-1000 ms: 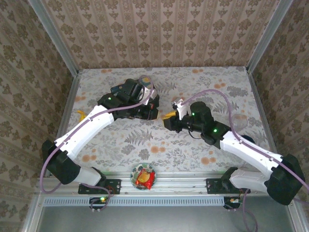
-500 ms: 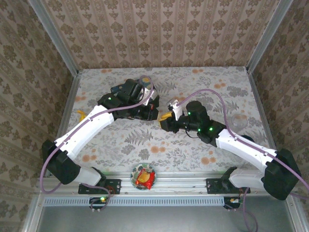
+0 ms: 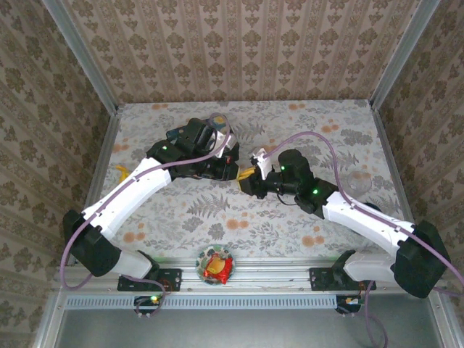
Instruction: Unlock the padlock with the key
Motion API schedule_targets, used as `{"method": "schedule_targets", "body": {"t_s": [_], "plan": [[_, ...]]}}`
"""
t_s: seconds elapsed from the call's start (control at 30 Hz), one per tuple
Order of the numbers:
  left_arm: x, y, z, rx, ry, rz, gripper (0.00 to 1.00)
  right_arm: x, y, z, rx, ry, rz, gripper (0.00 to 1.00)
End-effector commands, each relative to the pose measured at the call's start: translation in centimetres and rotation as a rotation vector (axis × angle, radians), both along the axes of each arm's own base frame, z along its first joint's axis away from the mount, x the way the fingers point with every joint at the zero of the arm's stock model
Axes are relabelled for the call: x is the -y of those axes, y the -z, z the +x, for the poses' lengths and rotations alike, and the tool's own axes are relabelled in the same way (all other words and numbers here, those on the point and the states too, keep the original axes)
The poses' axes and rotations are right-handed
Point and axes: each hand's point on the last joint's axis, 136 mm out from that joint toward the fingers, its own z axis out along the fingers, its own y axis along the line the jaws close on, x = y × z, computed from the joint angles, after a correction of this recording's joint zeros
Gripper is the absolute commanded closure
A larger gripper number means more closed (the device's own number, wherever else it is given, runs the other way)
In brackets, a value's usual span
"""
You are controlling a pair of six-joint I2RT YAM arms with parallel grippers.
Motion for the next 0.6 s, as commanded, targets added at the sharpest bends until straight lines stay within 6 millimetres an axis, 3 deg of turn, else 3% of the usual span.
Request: {"method": "schedule_targets", "body": {"t_s": [0.0,0.17,0.37,0.5,0.57], "plan": [[0.5,0.2,-0.3,-0.025,0.012,-0.019,1.00,-0.7,-1.3,0.0,0.029,-0.022,0.025,0.74],[0.5,0.0,-0.3,-0.022,0.015,-0.032,1.00,-0.6,-0.9,0.3,0.021,-0.007,0.009,0.78],[0.3,0.2,-0.2,-0.028,0.001,-0.028,1.00,-0.2,-0.9,0.5,0.021,0.020,0.001,0.98],[0.1,0.1,0.2,-0.027,-0.018,-0.048,1.00,0.2,-0.7,0.9,0.012,0.052,-0.006,1.00],[0.0,-0.2,0.4,-0.022,-0.030,-0.067,0.95,0.3,-0.5,1.1,0.003,0.074,-0.006,1.00]]}}
